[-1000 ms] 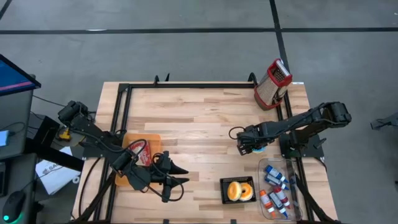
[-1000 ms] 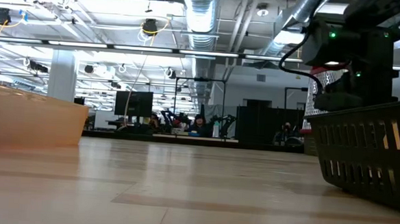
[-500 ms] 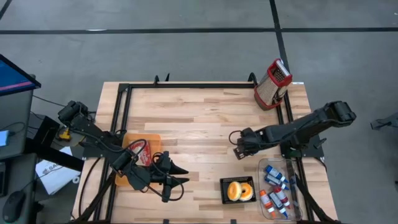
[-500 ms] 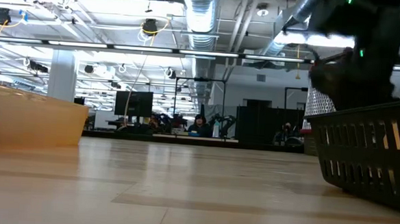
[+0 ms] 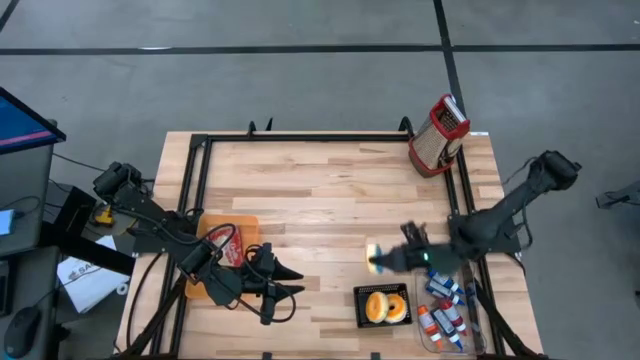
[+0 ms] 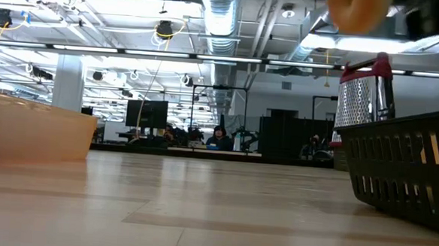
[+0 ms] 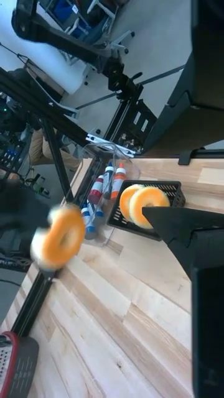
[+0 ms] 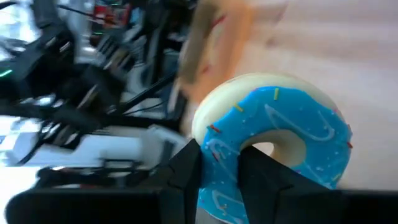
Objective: Pick & Place Food Item
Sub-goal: Put the blue donut into the black bin
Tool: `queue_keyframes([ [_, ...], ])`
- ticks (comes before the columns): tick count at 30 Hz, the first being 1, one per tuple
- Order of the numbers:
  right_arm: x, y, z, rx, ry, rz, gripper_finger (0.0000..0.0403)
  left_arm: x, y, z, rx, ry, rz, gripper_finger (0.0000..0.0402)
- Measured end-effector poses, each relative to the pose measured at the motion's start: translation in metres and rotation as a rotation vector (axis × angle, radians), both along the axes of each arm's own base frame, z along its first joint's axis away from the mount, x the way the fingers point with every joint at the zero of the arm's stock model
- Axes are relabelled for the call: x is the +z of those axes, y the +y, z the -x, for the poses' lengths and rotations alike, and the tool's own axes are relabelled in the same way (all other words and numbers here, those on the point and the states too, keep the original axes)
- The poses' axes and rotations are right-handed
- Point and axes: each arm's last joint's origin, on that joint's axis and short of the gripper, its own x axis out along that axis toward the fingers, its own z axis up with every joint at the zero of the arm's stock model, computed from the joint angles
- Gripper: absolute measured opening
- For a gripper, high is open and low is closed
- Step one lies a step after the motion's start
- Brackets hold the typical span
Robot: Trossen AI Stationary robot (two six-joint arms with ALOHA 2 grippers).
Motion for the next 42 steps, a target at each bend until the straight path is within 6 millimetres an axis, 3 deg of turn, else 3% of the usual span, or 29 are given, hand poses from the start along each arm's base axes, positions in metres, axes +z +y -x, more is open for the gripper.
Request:
queue_keyframes([
  [8,-0.036,0.064,-0.006,-0.072,-0.101,-0.105,0.0114,0.0,0.0,0.0,0.0,0.0,-0.005,0.0135],
  [15,-0.078,0.097,-0.017,-0.112,-0.152,-0.166,0.0126,0.0,-0.001,0.001,-0.003,-0.002,-0.002,0.0135],
  [25,-0.089,0.107,-0.007,-0.147,-0.157,-0.132,0.0135,0.001,-0.007,0.005,-0.03,-0.011,0.006,0.0135],
  [36,-0.092,0.107,-0.005,-0.153,-0.14,-0.123,0.0196,0.001,-0.008,0.006,-0.033,-0.011,0.008,0.0135],
  [42,-0.091,0.109,-0.002,-0.143,-0.14,-0.133,0.0208,0.001,-0.008,0.006,-0.033,-0.011,0.008,0.0135],
])
